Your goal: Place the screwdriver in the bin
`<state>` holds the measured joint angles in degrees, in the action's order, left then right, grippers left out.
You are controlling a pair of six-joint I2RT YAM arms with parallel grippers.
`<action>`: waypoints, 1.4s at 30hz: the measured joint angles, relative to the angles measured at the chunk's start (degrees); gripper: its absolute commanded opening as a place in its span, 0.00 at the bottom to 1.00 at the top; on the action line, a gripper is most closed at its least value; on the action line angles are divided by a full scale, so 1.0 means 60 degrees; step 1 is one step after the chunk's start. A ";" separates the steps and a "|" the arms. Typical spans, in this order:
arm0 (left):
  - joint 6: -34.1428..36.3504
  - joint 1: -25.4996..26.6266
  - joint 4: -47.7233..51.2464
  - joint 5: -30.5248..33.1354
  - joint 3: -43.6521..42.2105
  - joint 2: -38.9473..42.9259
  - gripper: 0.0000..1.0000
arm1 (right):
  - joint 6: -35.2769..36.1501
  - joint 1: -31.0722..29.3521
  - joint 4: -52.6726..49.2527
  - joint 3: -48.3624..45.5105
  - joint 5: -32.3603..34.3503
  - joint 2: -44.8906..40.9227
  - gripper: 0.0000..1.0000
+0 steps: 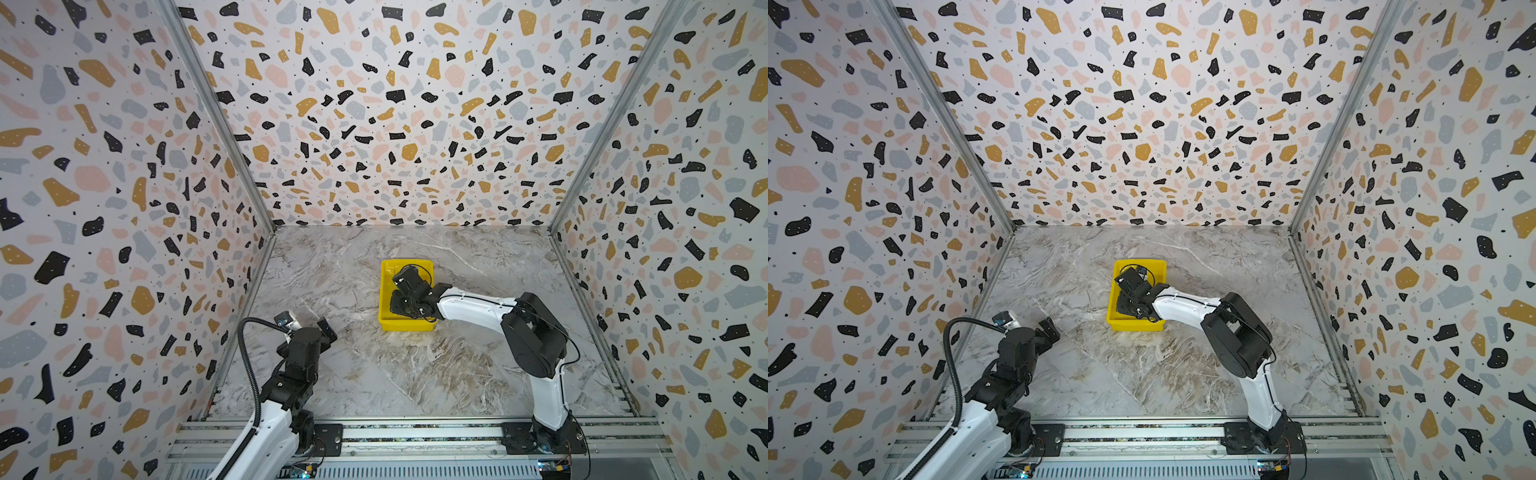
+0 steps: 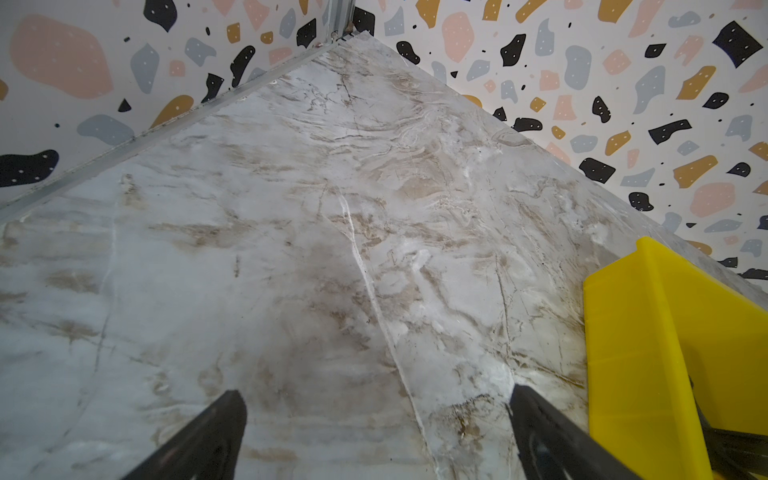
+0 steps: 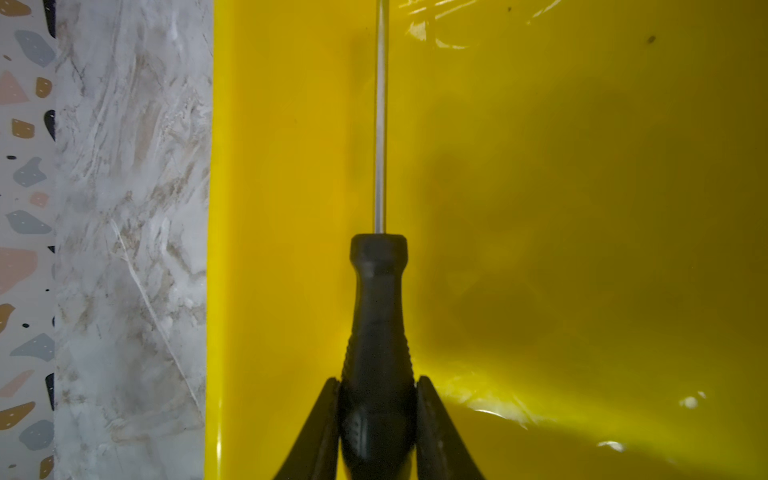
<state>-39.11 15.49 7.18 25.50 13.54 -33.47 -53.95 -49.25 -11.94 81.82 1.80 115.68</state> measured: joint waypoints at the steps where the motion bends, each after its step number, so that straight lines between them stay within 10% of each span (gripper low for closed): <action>1: 0.0000 0.0000 -0.0004 0.0004 0.0000 0.0000 1.00 | -0.0004 0.0000 0.0000 0.0000 -0.0011 0.0011 0.14; 8: 0.0000 0.0000 -0.0007 0.0004 0.0000 -0.0004 1.00 | -0.0007 0.0000 0.0004 0.0029 -0.0022 0.0015 0.18; 17: 0.0000 0.0000 -0.0157 0.0007 -0.0004 0.0004 1.00 | -0.0022 0.0000 0.0062 0.0200 -0.0131 0.0015 0.54; 27: 0.0000 0.0000 -0.0204 0.0007 -0.0004 0.0004 1.00 | 0.0138 0.0000 -0.0229 0.0197 0.0127 -0.0390 0.55; 36: -0.0026 0.0000 -0.0219 0.0011 -0.0018 -0.0109 1.00 | 0.2004 0.0066 -0.0321 -0.0732 0.1843 -0.3690 0.75; 42: -0.0095 0.0004 -0.0306 0.0011 -0.0033 -0.0484 1.00 | 0.5133 0.0637 0.1832 -0.4306 0.4951 -0.6812 0.82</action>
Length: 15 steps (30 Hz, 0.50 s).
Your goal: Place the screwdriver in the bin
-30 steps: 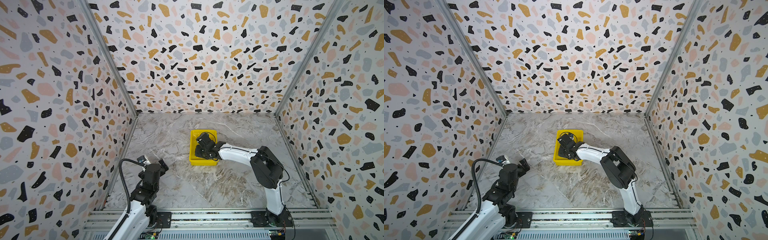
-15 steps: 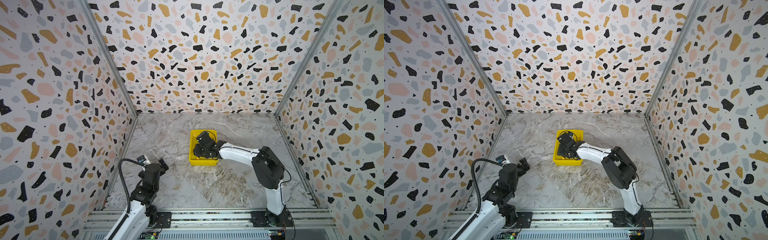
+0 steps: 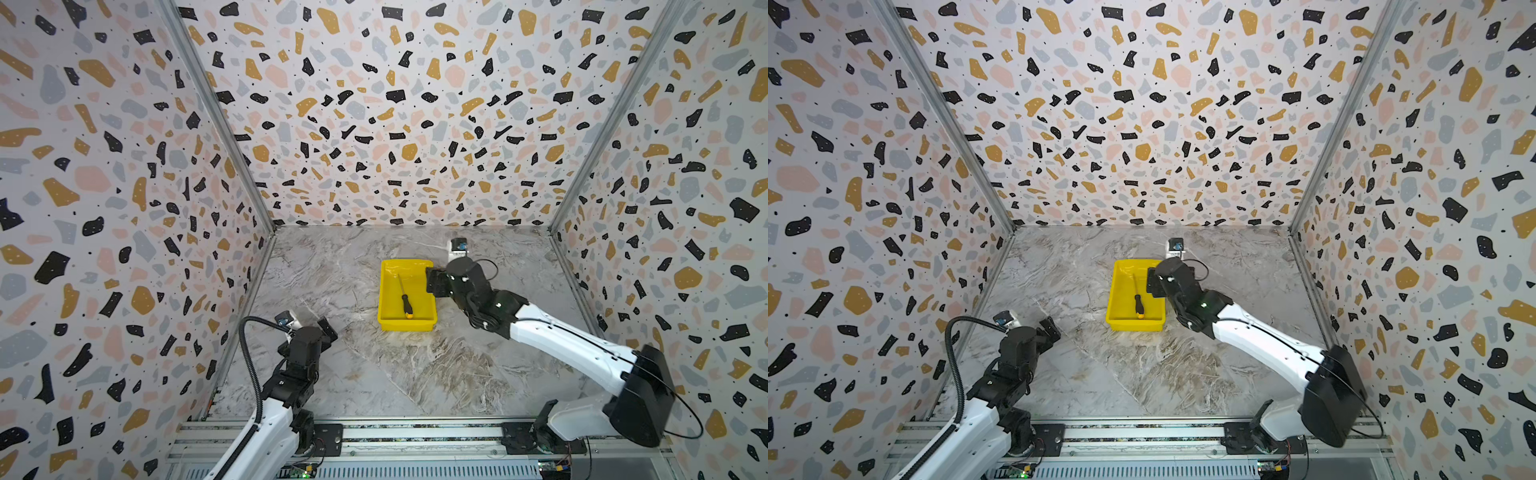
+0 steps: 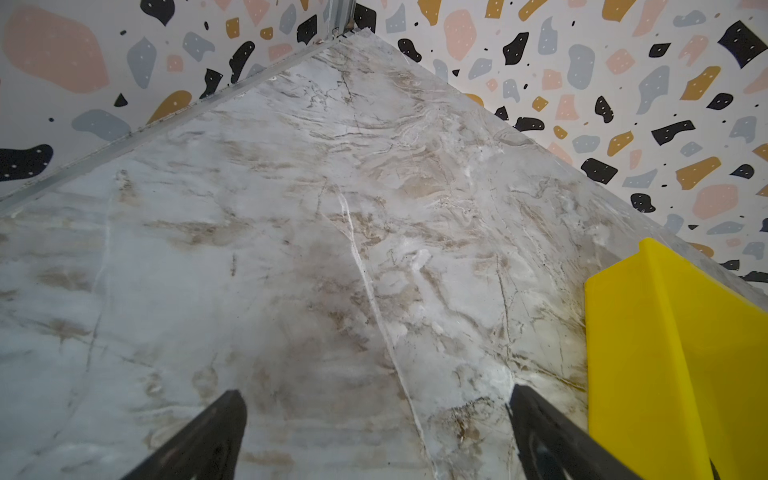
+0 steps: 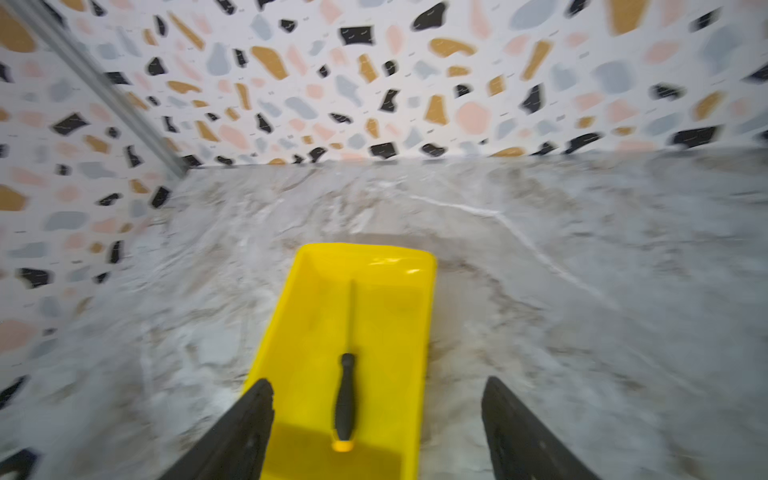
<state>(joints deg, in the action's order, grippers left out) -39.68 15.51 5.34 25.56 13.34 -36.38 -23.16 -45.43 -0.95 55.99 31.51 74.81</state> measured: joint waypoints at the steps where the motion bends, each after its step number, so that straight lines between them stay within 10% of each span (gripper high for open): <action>1: 0.0000 0.0000 -0.0011 -0.0004 0.0000 -0.0073 1.00 | 0.0652 0.0211 0.0754 -0.0951 0.0510 -0.0448 0.82; 7: 0.0000 0.0000 -0.0029 -0.0011 0.0000 -0.0259 1.00 | 0.3246 0.2517 0.4007 -0.5537 0.1067 -0.1461 0.82; 15: 0.0000 0.0000 -0.0047 -0.0029 0.0000 -0.0182 1.00 | 0.4426 0.3486 0.6881 -0.6484 0.0561 -0.0943 0.83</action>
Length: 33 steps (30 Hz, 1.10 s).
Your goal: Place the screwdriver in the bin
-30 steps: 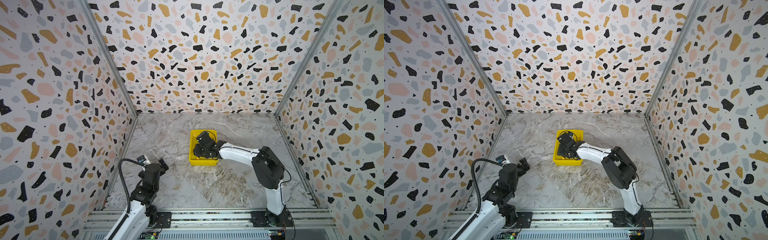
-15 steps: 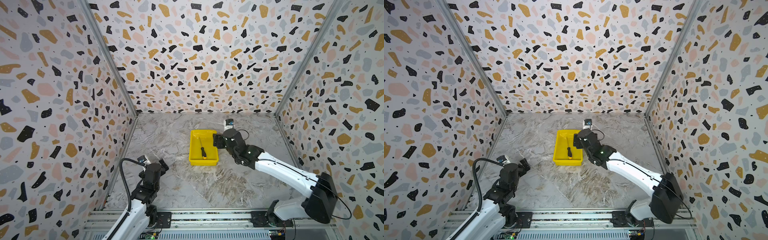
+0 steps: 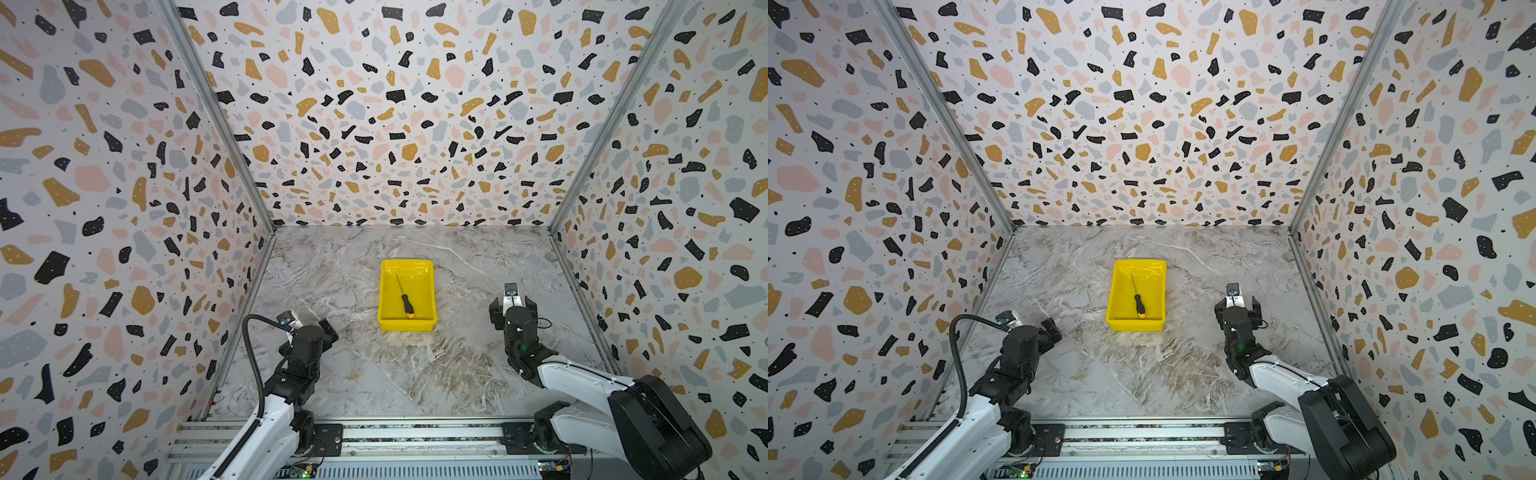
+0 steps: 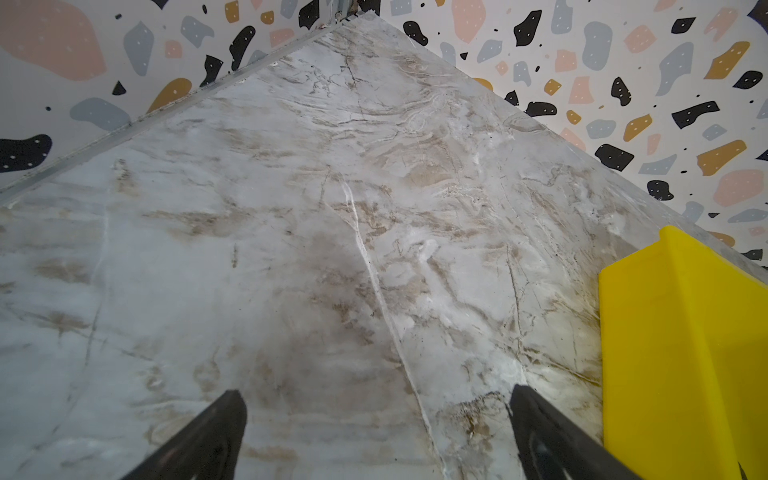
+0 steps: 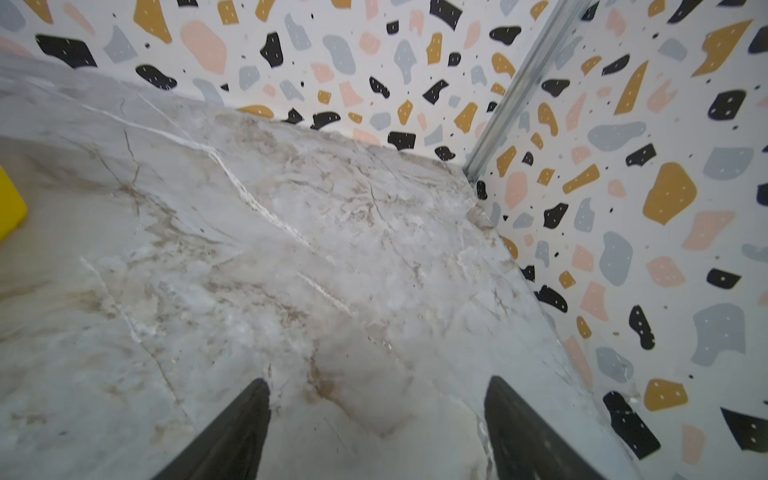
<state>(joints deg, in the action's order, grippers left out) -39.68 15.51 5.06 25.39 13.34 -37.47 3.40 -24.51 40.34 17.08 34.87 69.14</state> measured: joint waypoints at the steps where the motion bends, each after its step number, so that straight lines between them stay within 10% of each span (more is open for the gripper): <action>1: 0.0000 0.0000 0.0000 0.0000 0.0000 0.0011 1.00 | 0.0073 0.0066 0.0280 0.0000 -0.0080 0.0164 0.83; 33: 0.0000 0.0000 0.0000 -0.0004 0.0000 0.0091 1.00 | -0.0331 0.2062 0.5395 -0.1410 -0.1891 0.2193 0.99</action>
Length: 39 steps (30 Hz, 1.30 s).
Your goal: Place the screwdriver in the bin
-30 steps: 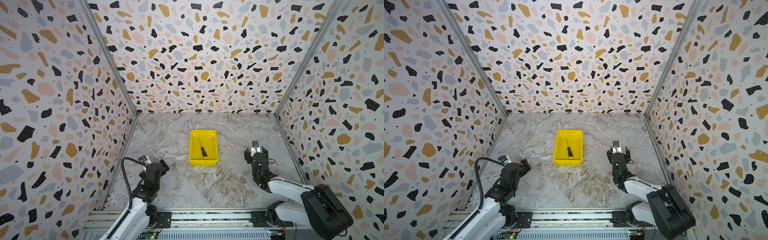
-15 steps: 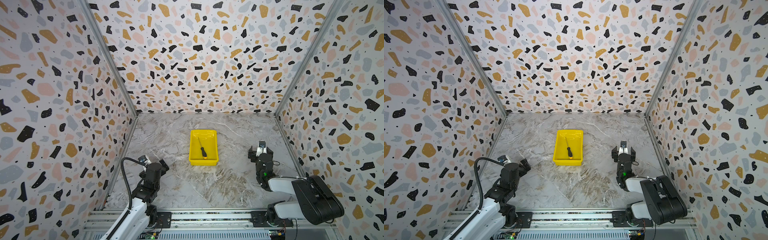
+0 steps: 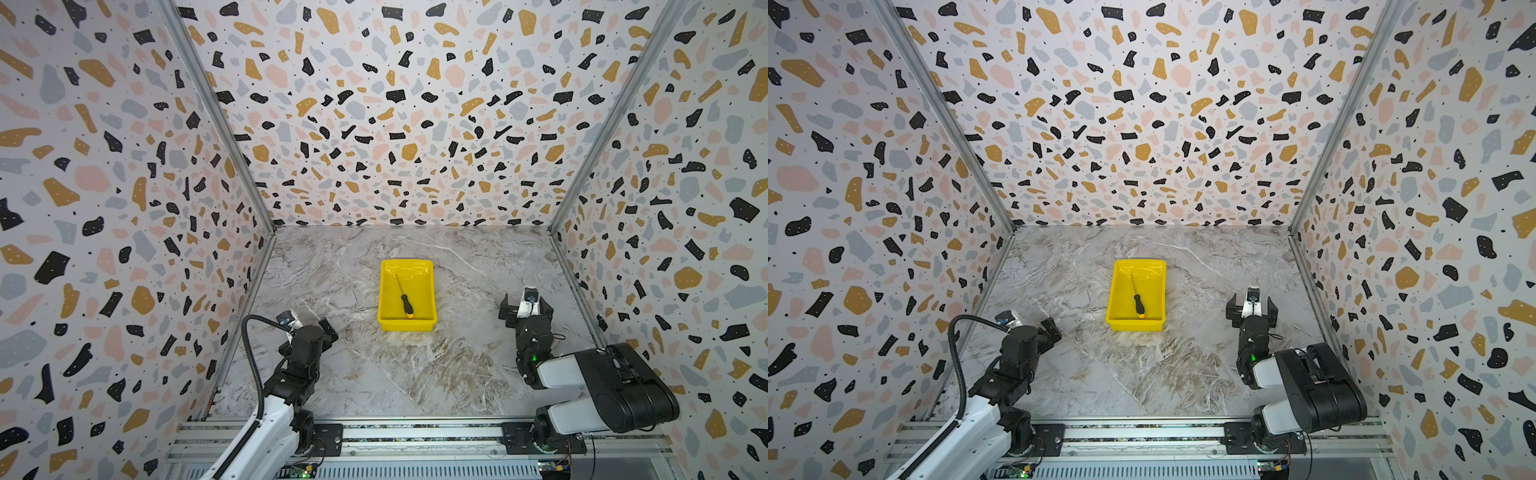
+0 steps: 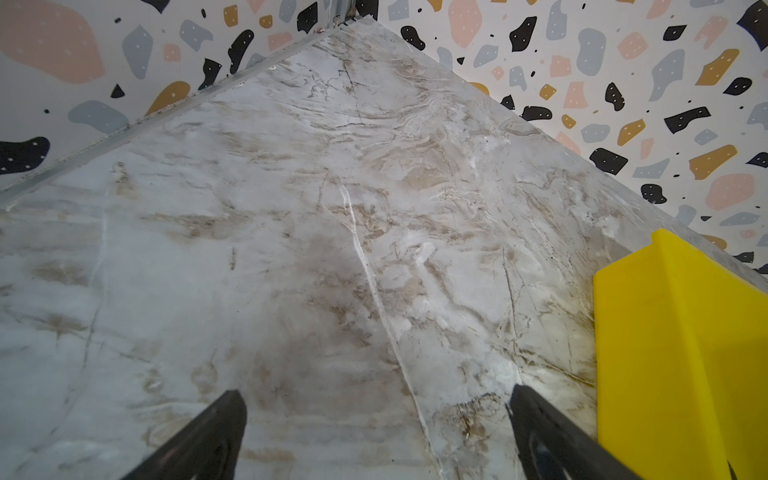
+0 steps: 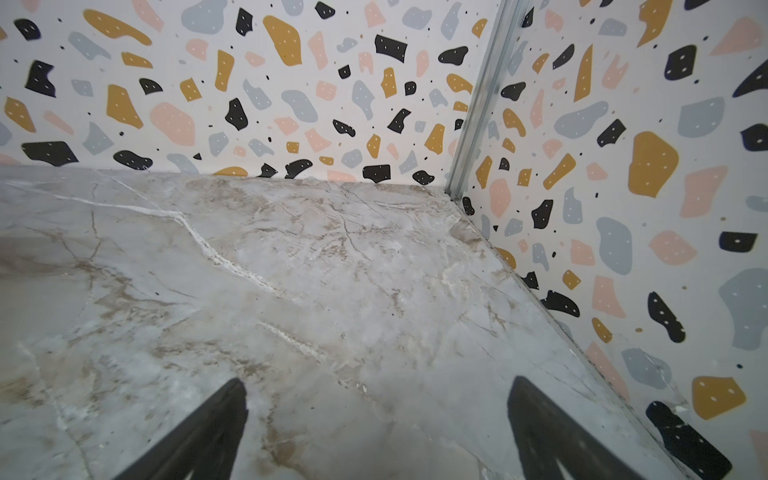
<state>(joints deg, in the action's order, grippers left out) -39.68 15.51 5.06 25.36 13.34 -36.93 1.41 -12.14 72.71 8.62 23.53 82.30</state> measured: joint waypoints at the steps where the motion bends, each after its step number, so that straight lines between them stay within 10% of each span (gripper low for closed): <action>1: 0.0000 0.0000 0.0000 0.0000 0.0000 0.0000 1.00 | -0.0004 0.0040 0.0055 0.0000 -0.0098 0.0000 0.99; 27: 0.0215 0.0000 -0.0896 0.0248 0.0557 -0.0987 1.00 | 0.0022 0.0648 0.0798 0.0040 -0.1818 0.0718 0.99; 39: 0.4054 0.0004 -0.5125 0.2688 0.0477 -0.2925 1.00 | 0.0022 0.0656 0.0794 0.0040 -0.1825 0.0718 0.99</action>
<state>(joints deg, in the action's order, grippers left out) -15.35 15.53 -25.69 41.50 16.21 -54.48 1.54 -8.21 77.47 8.86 12.58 86.61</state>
